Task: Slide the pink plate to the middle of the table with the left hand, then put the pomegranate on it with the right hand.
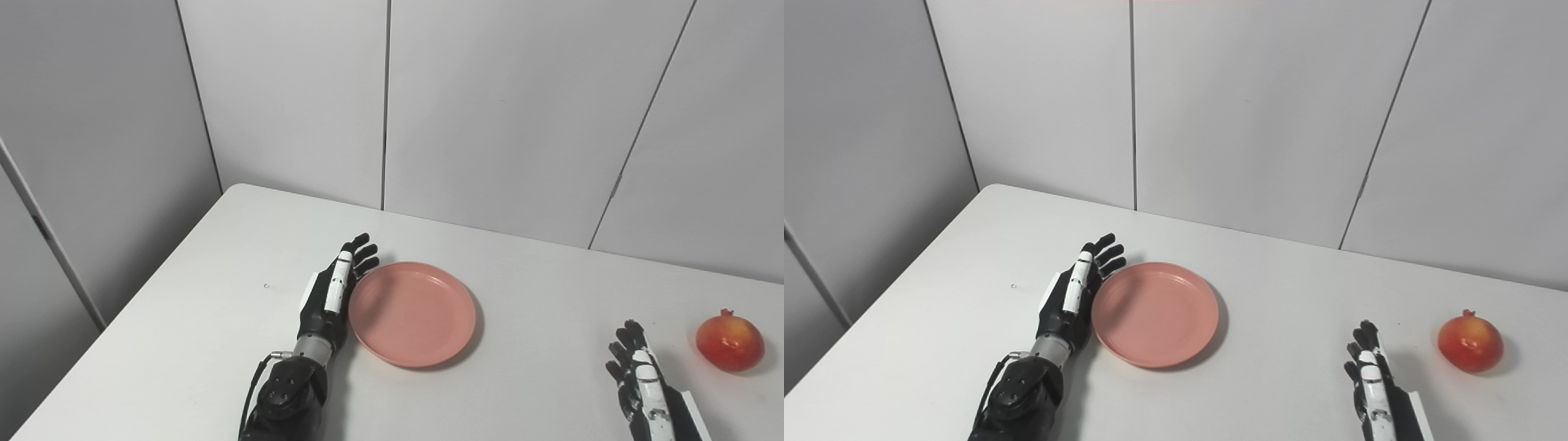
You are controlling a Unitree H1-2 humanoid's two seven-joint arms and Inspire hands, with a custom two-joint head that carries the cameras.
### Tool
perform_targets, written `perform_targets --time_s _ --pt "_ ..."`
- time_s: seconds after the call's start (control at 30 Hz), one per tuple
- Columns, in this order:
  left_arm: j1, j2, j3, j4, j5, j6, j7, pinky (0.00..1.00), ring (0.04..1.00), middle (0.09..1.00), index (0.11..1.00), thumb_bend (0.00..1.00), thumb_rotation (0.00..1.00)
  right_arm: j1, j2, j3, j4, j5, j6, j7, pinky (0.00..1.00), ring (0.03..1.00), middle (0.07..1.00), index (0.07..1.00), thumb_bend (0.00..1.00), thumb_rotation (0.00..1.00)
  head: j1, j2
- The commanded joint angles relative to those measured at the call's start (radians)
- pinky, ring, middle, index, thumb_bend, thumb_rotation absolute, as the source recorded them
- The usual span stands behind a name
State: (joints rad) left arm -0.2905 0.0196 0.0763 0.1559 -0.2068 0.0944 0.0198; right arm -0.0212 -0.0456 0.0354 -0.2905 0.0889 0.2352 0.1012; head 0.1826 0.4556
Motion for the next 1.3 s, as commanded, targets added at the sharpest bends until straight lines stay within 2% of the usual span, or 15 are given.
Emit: perform_targets --time_s 0.0,0.73,0.9,1.27 --pt "-0.001 -0.009 -0.017 -0.021 0.015 0.023 -0.015 0.86 0.859 0.863 0.843 0.41 1.00 -0.013 0.003 0.001 -0.022 -0.001 -0.018 -0.002 1.00 1.000 1.000 1.000 0.20 1.00 -0.001 0.001" --pt "0.006 -0.074 -0.120 -0.039 0.052 0.065 -0.051 0.87 0.872 0.875 0.853 0.39 1.00 -0.018 0.023 0.011 -0.010 -0.021 -0.018 -0.007 1.00 0.998 1.000 1.000 0.25 1.00 -0.059 0.027" --pt "0.013 -0.086 -0.131 -0.059 0.055 0.091 -0.046 0.88 0.885 0.889 0.870 0.41 1.00 -0.020 0.033 0.009 0.000 -0.010 -0.030 -0.004 1.00 0.996 1.000 0.995 0.26 1.00 -0.093 0.038" --pt "0.045 -0.105 -0.137 -0.082 0.056 0.087 -0.056 0.88 0.888 0.893 0.882 0.41 1.00 -0.021 0.056 0.014 -0.008 -0.021 -0.012 -0.012 1.00 0.995 1.000 0.994 0.27 1.00 -0.140 0.052"
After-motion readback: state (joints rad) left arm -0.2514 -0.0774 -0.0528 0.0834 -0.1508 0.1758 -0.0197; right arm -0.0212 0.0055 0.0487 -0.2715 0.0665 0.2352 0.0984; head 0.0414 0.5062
